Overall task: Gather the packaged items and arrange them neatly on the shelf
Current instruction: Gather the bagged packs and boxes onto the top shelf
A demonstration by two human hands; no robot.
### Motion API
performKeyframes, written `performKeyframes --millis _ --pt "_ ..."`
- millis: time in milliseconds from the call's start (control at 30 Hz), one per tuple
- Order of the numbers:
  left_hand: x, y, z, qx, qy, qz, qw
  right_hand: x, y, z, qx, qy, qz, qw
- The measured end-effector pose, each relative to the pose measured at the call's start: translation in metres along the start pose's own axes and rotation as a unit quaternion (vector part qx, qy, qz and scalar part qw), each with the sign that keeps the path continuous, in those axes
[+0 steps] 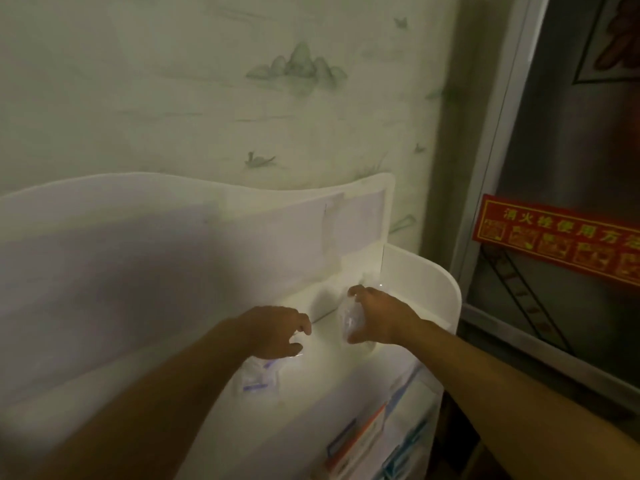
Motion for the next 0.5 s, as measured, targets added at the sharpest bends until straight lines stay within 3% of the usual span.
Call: performKeyframes --millis 100,233,500 --pt "0.008 -0.043 -0.016 0.007 -0.012 0.014 1.0 -0.003 -0.009 -0.047 -0.004 -0.004 0.043 0.999" --pt "0.018 -0.087 -0.03 0.008 -0.029 0.015 0.999 0.004 -0.032 -0.104 0.019 -0.01 0.03 0.999" --pt "0.027 -0.115 -0.036 -0.034 -0.042 0.039 0.998 0.024 -0.067 -0.147 0.006 0.004 0.021 1.0"
Point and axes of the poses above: each hand's wrist, its own y-axis away from the middle knuckle, its own x-axis out of the palm, z = x × y, the point moved 1 cm from there along -y, towards the middle knuckle, and after that the axes turned 5 degrees about -z, right-handed, at the moved point
